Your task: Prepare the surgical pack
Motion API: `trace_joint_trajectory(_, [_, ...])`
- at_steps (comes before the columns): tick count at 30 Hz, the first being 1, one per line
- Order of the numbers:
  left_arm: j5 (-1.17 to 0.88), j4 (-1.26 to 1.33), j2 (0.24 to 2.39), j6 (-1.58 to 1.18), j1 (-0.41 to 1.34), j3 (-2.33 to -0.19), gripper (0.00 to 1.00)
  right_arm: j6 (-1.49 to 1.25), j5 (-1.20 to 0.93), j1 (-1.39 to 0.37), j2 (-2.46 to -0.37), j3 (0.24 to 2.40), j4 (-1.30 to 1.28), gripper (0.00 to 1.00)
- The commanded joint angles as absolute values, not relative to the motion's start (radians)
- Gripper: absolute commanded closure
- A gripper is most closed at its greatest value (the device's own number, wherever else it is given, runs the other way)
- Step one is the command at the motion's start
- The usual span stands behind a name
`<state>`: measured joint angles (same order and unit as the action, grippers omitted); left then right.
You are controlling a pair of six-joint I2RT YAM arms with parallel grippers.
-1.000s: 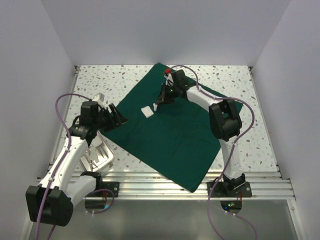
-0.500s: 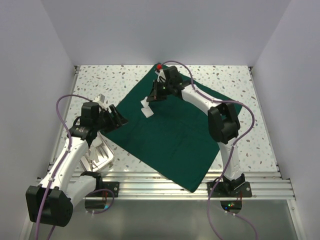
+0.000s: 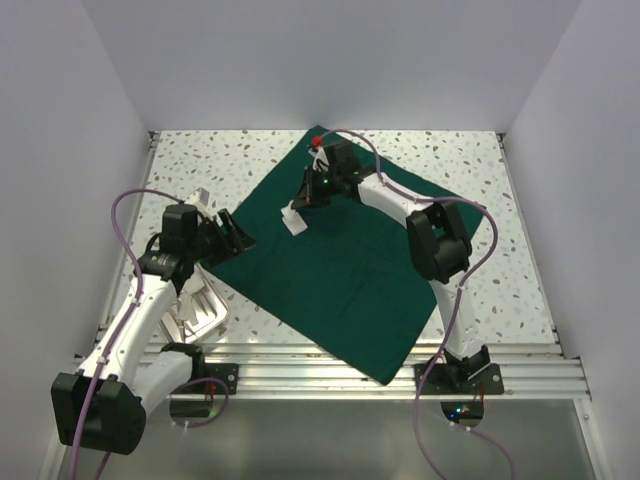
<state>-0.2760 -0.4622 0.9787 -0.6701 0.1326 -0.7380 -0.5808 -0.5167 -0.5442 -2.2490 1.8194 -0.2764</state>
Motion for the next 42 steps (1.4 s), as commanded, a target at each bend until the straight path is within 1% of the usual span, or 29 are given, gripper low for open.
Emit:
trace_joint_trajectory(1, [-0.265,-0.431,0.968,-0.67,0.14,-0.736,0.3,-0.597,-0.537,-0.548,-2.266,1.858,-0.236,1.0])
trace_joint_trajectory(9, [-0.265,-0.43,0.971,-0.667,0.14,-0.739,0.3,-0.603,-0.543,-0.549,-2.298,1.858,-0.224,1.0])
trace_joint_trajectory(33, [-0.27,-0.422,0.976,-0.667,0.14,-0.726,0.3,-0.617,-0.541,-0.548,-2.29,1.767,-0.187,1.0])
trace_joint_trajectory(42, [-0.273,-0.419,0.98,-0.667,0.14,-0.724,0.3,-0.603,-0.525,-0.549,-2.284,1.756,-0.212,1.0])
